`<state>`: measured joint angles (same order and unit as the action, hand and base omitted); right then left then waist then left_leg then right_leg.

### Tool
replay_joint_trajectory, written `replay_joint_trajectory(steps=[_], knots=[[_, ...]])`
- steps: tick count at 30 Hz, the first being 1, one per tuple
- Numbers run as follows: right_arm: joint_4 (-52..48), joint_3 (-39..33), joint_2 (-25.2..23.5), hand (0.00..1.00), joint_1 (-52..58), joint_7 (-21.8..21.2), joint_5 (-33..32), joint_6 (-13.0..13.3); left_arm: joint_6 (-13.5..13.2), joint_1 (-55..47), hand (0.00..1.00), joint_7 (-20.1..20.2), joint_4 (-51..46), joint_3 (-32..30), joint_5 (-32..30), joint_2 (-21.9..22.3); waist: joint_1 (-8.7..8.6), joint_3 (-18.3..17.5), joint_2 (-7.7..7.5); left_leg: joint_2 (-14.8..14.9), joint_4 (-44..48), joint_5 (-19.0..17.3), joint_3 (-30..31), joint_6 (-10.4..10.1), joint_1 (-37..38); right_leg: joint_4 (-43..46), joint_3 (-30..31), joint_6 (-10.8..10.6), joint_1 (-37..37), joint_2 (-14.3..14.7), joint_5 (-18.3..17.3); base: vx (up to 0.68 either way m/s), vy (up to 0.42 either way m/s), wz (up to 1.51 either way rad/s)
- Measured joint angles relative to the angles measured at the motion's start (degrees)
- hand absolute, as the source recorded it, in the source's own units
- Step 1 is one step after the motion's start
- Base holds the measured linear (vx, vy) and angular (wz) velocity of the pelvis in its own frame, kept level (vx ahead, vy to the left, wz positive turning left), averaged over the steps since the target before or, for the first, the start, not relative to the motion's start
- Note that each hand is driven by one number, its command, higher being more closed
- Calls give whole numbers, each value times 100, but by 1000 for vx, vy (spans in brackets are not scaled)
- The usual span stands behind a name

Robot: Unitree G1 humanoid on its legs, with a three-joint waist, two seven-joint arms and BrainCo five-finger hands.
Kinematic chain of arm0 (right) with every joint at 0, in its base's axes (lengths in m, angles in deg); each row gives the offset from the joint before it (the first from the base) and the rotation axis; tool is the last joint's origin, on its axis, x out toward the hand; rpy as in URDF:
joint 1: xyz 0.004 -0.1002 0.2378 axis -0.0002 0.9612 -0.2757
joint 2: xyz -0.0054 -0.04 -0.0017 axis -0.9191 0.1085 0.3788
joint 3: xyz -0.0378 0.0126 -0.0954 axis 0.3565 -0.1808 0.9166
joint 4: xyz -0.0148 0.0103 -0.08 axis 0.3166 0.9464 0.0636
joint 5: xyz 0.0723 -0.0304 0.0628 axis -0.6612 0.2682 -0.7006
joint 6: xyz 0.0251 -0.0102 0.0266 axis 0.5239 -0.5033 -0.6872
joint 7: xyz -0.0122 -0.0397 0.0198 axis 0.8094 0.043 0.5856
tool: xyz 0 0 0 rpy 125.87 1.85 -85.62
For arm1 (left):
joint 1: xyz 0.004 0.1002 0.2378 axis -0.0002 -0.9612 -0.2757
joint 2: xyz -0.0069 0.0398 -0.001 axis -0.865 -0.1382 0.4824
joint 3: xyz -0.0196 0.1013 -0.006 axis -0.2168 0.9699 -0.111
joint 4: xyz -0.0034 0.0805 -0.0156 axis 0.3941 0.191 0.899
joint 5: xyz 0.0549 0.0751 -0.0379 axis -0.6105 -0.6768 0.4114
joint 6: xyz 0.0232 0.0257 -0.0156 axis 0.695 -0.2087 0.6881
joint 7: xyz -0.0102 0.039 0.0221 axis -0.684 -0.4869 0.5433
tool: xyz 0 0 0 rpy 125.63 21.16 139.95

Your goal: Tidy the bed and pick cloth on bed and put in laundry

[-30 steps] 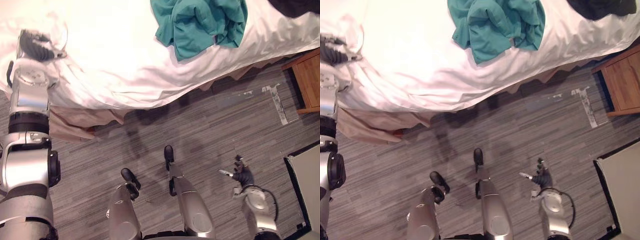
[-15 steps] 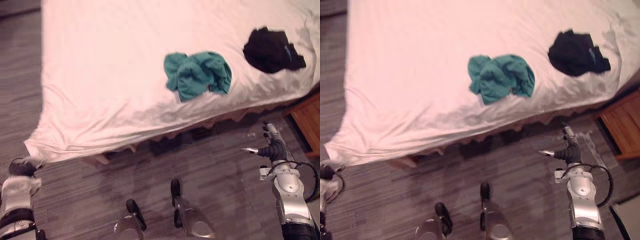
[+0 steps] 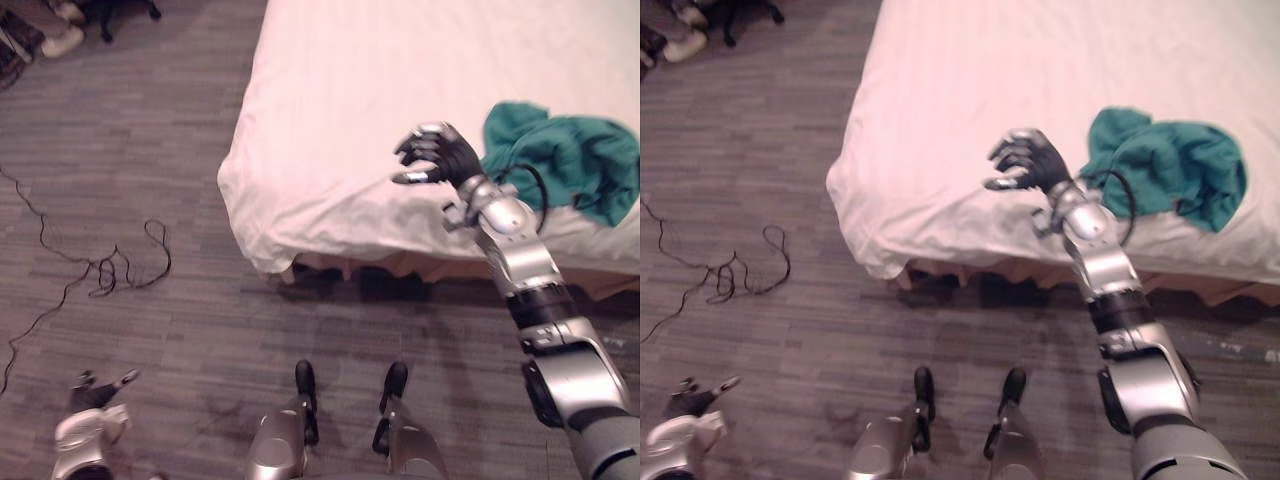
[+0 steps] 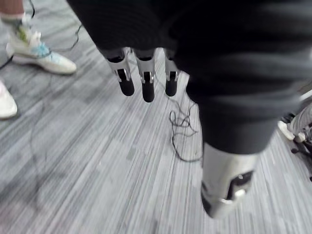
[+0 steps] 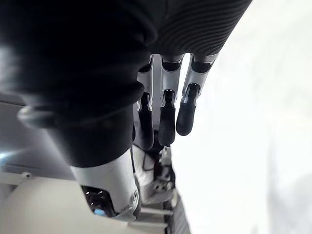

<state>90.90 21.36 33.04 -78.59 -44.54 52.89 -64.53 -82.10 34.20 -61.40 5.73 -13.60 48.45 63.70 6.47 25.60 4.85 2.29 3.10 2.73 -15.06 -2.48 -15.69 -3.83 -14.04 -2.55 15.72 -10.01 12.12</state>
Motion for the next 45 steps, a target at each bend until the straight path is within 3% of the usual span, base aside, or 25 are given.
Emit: replay_joint_trajectory(steps=[6, 11, 14, 17, 21, 23, 27, 30, 32, 33, 34, 36, 40, 45], knots=[[39, 368, -173, 100, -543, 307, 3, -369, -117, 504, 0, -27, -290, 1922, 243, 663, 64, 205, 419, -98, 205, 55, 3, 102, -876, -16, 21, -31, 762, -97, 187, 4, 46, 6], [855, 563, -101, 100, -505, 345, -276, -508, -145, 810, 0, -263, -345, 2322, 575, 742, 318, 291, 689, -94, 223, 115, 17, 133, -1426, -41, 18, -4, 1286, -95, 265, -31, 10, 5], [2046, 625, -38, 100, -518, 255, -712, -424, -204, 881, 0, -259, -410, 2392, 738, 746, 490, 281, 705, -89, 47, 248, 12, 123, -1553, -29, 10, -2, 1510, -105, 266, -25, 5, 5], [3301, 505, 269, 100, -535, -135, -1204, -348, -375, 851, 0, -181, -643, 2456, 811, 880, 651, 276, 712, -158, -458, 560, 8, 99, -1556, 16, -85, -16, 1727, -177, 251, -4, 21, 13], [3502, 458, 313, 100, -425, -821, -1454, -357, -492, 709, 0, 67, -675, 2455, 813, 1112, 537, 275, 712, -225, -629, 605, -158, 89, -1178, 95, -49, -96, 1517, -248, 170, 24, 46, -8], [3243, 734, 23, 100, 38, -1436, -1066, -310, -502, 583, 0, 273, -660, 2437, 795, 1103, 307, 276, 710, -246, -673, 561, -185, 39, -606, 267, 16, -128, 1077, -281, -33, 49, 50, -23], [1782, 1335, -592, 100, 1229, -2024, -836, -229, -491, 608, 0, 532, -371, 2358, 778, 930, -92, 267, 668, -158, -681, 343, -188, 3, 33, 447, 79, -122, 585, -197, -276, 98, -10, -24], [552, 1816, -1124, 100, 1746, -1896, -802, -254, -437, 643, 0, 443, -137, 2357, 779, 773, -330, 278, 532, -84, -681, 303, -256, -6, 294, 362, 108, -108, 333, -81, -267, 63, -44, -19], [324, 1811, -1328, 100, 1743, -1817, -686, -255, -403, 648, 0, 349, -142, 2359, 779, 697, -329, 274, 405, -34, -680, 280, -305, -39, 439, 317, 138, -88, 203, -32, -255, 50, -56, -21], [203, 1696, -1469, 100, 1539, -1694, -616, -156, -312, 653, 0, 321, -161, 2356, 763, 572, -330, 265, 231, 25, -658, 258, -311, -71, 578, 227, 146, -39, 30, 35, -234, 38, -59, -14], [200, 1537, -1477, 100, 1385, -1637, -617, -109, -279, 651, 0, 311, -161, 2357, 723, 525, -326, 239, 150, 50, -618, 239, -310, -96, 583, 200, 150, -14, 3, 62, -223, 38, -70, -11], [199, 1079, -1432, 100, 1056, -1533, -649, -53, -180, 643, 0, 251, -165, 2359, 678, 497, -314, 209, 62, 75, -593, 234, -311, -103, 568, 152, 153, -8, -14, 103, -221, 20, -42, -3], [214, 160, -905, 100, 320, -1221, -1195, -7, 33, 538, 0, 253, -175, 2519, 688, 497, -313, 214, 62, 77, -590, 239, -286, -102, 484, 151, 146, 1, 50, 109, -160, 16, -3, 1], [451, -160, -270, 100, -415, -684, -1633, 25, 182, 479, 0, 239, -352, 2834, 807, 522, -256, 242, 179, 36, -573, 323, -165, -68, 115, 129, 46, 10, 338, 95, -54, 29, 10, 14]])
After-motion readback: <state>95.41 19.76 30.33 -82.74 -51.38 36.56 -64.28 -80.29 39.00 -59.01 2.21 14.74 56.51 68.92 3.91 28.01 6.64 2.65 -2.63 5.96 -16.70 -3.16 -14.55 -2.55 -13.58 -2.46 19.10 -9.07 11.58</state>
